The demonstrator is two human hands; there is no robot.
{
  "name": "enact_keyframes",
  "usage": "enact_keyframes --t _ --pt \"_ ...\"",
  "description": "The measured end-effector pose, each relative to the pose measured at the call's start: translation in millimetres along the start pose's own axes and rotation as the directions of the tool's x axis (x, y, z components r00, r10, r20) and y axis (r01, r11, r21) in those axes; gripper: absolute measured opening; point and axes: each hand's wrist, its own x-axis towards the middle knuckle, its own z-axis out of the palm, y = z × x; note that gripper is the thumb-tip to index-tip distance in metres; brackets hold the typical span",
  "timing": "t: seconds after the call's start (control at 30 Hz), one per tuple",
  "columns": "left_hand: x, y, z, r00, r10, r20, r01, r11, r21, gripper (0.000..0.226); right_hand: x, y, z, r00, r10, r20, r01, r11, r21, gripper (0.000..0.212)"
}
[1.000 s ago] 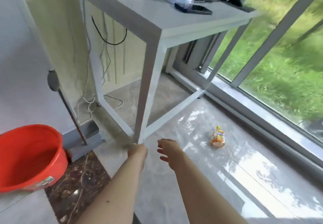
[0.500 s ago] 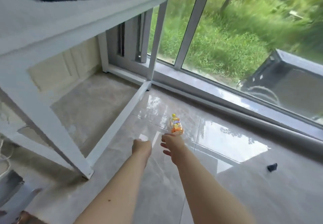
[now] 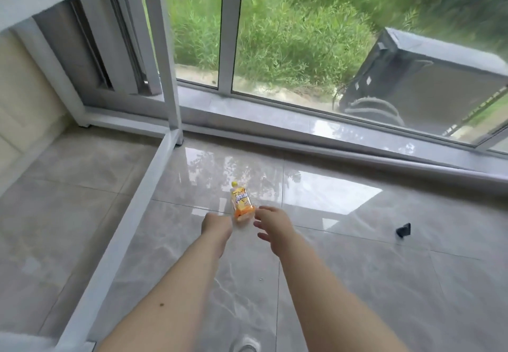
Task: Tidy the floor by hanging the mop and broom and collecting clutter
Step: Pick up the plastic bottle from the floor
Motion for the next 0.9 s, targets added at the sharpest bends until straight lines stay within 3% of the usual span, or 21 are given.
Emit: enact_keyframes --t 0.23,0.43,0.77,0.9 --pt "87 53 81 1.000 -0.015 -0.008 0.015 0.999 0.032 0.033 118 -42 -30 0.999 0.016 0.038 -0.016 1.000 -0.019 0.039" --pt "163 55 125 0.998 -0.059 -0.025 0.061 0.995 0.079 0.031 208 -47 -35 0.997 0.053 0.052 -0.050 0.997 -0.058 0.038" --pt "335 -6 196 0.994 -0.080 -0.077 0.094 0.976 0.195 0.037 382 18 -3 0.991 0.107 0.075 -0.100 0.990 -0.099 0.044" --pt "401 -32 214 0.975 -0.099 -0.200 0.150 0.954 0.259 0.039 445 52 11 0.990 0.113 0.081 -0.097 0.978 -0.184 0.046"
